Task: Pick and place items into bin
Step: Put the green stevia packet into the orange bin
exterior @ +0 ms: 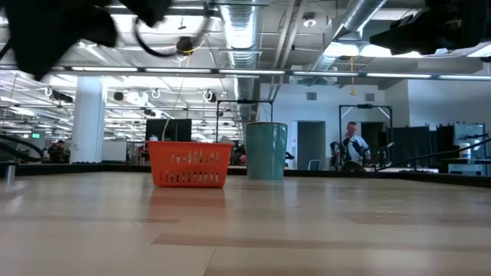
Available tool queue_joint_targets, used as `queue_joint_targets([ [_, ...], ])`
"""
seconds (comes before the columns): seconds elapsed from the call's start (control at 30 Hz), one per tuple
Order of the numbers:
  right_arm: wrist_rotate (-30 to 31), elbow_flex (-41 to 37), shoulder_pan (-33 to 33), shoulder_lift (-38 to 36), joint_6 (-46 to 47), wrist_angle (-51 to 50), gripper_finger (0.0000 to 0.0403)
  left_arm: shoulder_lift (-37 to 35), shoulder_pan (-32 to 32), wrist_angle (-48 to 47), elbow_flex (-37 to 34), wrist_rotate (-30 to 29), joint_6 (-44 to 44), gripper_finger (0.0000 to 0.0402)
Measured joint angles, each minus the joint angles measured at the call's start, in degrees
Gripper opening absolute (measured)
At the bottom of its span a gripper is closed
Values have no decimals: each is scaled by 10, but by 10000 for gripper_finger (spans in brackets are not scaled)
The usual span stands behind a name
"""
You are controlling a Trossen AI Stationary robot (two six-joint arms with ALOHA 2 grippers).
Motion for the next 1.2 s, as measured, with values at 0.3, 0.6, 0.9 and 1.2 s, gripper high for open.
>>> queue_joint_targets([
  [0.3, 0, 0, 0, 0, 6, 0, 1, 0, -164, 34, 0, -19, -63, 116],
  [0.6, 0, 0, 0, 0, 6, 0, 1, 0, -238, 153, 0, -115, 51, 116],
  [0.9, 0, 0, 0, 0, 6, 0, 1, 0, -238, 282, -45, -114, -24, 116],
  [1.2, 0, 0, 0, 0, 8, 0, 1, 0, -233, 289, -56, -1, -199, 116],
])
